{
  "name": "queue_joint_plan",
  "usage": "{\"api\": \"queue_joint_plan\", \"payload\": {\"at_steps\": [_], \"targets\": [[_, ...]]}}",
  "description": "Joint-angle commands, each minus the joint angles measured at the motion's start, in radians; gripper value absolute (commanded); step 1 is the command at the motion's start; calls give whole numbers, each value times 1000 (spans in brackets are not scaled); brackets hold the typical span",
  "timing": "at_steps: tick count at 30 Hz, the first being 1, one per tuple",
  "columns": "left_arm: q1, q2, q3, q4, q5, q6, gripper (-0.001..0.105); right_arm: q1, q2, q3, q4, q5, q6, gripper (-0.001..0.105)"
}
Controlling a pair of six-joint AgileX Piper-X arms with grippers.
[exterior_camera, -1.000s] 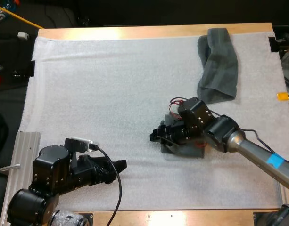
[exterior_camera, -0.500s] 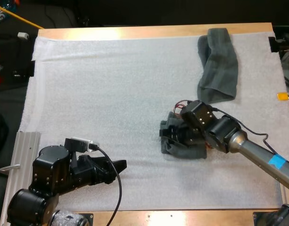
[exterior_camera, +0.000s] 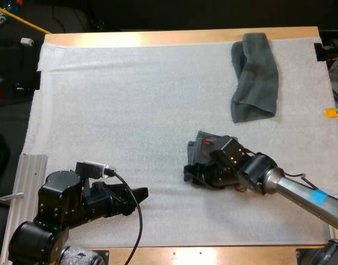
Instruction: Pick towel from pile, fold and stack
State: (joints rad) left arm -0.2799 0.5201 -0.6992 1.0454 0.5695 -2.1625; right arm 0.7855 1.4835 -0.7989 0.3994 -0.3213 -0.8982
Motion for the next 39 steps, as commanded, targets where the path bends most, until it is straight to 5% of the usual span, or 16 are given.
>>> {"api": "queue_joint_plan", "payload": {"at_steps": [1,11,20,28,39], "targets": [[1,-5,1,-4,10,-1,66,-1,14,-1,-57,-7,33,55],[1,-5,1,-2,10,-1,66,-1,144,-1,-152,-31,103,55],[1,-5,1,-2,10,32,66,-1,21,-1,-122,-43,0,55],[1,-5,1,-2,10,35,66,-1,-235,-1,29,146,-76,55],[1,-5,1,-2,10,44,66,-1,-558,-4,383,274,-202,55]]}}
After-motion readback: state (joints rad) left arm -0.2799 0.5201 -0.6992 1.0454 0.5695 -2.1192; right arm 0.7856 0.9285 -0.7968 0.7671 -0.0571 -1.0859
